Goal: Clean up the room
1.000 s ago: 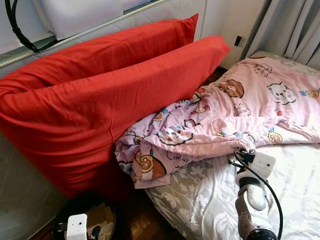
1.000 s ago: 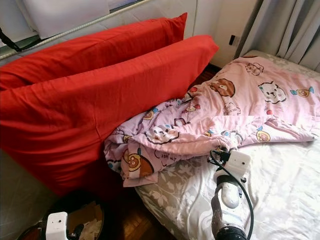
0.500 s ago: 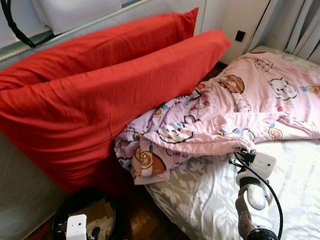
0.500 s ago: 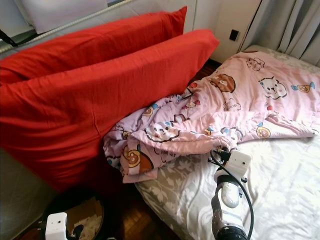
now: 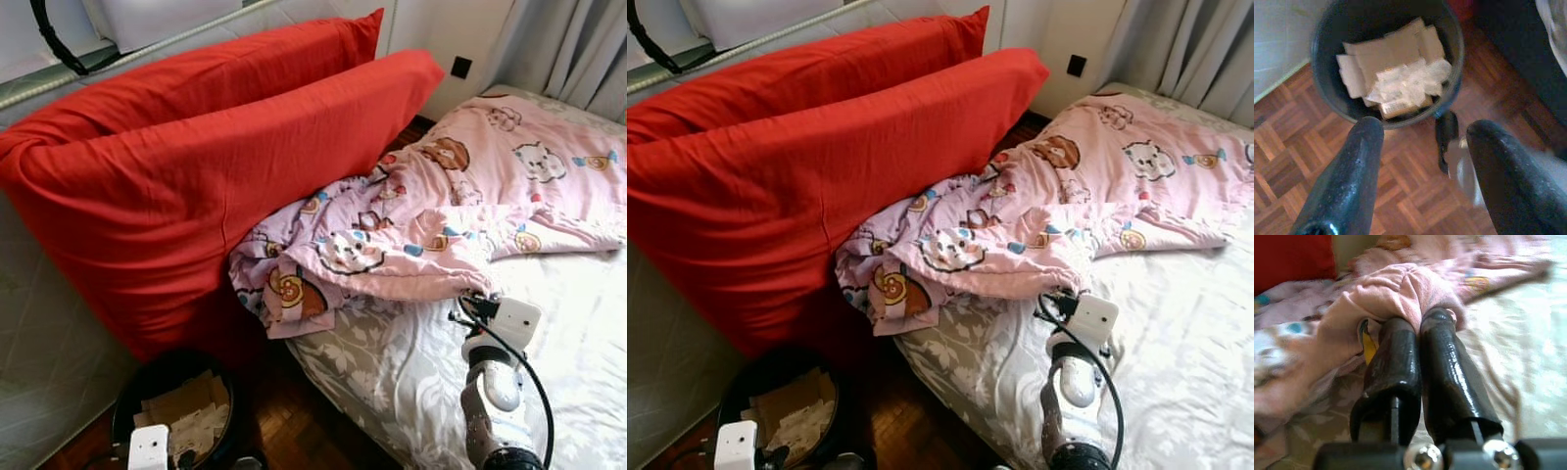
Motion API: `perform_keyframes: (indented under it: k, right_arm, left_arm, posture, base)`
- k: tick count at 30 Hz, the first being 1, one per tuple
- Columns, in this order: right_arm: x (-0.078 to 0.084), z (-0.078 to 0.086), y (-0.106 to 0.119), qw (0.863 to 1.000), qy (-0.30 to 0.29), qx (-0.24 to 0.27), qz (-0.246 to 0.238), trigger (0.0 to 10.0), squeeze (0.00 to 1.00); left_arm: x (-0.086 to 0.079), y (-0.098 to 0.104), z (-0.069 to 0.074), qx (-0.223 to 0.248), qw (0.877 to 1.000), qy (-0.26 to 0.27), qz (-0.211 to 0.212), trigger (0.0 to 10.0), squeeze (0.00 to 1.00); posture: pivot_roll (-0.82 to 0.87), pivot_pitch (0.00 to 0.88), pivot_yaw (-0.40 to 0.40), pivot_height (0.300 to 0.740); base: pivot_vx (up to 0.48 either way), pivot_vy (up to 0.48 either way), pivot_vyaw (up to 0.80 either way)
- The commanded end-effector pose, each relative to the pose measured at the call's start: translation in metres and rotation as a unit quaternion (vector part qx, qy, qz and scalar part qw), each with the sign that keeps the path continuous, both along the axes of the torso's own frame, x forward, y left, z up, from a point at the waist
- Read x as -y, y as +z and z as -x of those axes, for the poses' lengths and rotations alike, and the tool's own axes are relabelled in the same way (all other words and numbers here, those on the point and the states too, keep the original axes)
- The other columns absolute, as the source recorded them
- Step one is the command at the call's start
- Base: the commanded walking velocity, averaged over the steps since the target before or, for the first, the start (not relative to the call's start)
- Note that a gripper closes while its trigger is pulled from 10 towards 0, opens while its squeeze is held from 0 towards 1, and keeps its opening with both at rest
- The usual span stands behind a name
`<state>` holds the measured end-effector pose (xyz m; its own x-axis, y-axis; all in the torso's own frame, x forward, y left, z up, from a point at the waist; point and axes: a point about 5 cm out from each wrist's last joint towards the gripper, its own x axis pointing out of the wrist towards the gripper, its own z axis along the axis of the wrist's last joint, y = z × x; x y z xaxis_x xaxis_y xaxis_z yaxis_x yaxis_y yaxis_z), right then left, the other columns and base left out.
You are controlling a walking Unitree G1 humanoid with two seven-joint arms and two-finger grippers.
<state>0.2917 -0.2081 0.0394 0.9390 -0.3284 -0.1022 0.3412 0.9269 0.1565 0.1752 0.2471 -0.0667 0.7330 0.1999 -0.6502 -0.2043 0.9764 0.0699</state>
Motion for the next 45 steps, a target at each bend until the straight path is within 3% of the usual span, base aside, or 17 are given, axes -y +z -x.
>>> perform_keyframes:
  k: [1,24,36,45]
  right_arm:
    - [-0.001,-0.004,0.006,1.000,0.003,0.013,0.003,10.0,0.00]
    - [0.001,-0.004,0.006,1.000,0.001,0.012,0.007,10.0,0.00]
    - [-0.014,-0.003,0.005,0.998,0.052,0.015,0.016,10.0,0.00]
    - [-0.017,0.000,0.004,0.998,0.060,0.016,0.017,10.0,0.00]
  left_arm:
    - [0.001,-0.008,0.016,-0.025,1.000,0.008,0.006,10.0,0.00]
    - [0.003,-0.008,0.015,-0.022,1.000,0.007,0.008,10.0,0.00]
    - [0.003,-0.009,0.016,-0.024,1.000,0.007,0.008,10.0,0.00]
    - [0.002,-0.009,0.017,-0.025,1.000,0.008,0.008,10.0,0.00]
  posture:
    - [0.07,0.162,0.006,0.740]
    - [0.07,0.172,0.003,0.740]
    - [0.07,0.173,0.002,0.740]
    - [0.07,0.174,-0.001,0.740]
  base:
    - [-0.285,0.000,0.00]
    - [-0.300,0.000,0.00]
    - [-0.300,0.000,0.00]
    - [-0.300,0.000,0.00]
